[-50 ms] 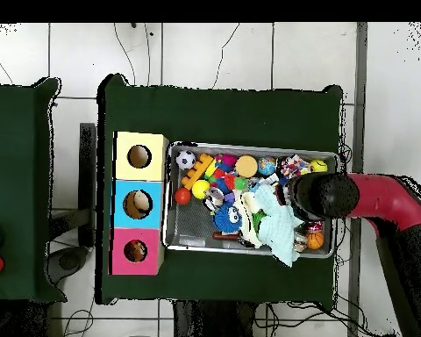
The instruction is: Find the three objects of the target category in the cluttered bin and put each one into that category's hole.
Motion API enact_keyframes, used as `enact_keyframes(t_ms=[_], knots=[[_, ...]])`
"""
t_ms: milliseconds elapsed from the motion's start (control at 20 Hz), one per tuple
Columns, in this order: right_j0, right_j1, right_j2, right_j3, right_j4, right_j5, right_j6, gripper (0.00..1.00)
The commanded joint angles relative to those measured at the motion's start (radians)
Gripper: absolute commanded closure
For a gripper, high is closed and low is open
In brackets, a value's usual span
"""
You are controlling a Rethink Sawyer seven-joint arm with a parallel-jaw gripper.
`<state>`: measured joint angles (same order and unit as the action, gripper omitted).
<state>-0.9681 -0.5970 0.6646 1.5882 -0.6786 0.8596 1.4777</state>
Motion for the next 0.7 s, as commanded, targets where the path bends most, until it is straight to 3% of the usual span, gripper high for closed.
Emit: enact_keyframes(t_ms=[50, 250, 700], knots=[[-0.038, 0.067, -0.017, 0.092, -0.061, -0.127, -0.102, 0.0], [-0.055, 0.079, -0.011, 0.107, -0.052, -0.16, -0.103, 0.0], [-0.065, 0.11, 0.007, 0.096, -0.016, -0.104, -0.139, 0.0]])
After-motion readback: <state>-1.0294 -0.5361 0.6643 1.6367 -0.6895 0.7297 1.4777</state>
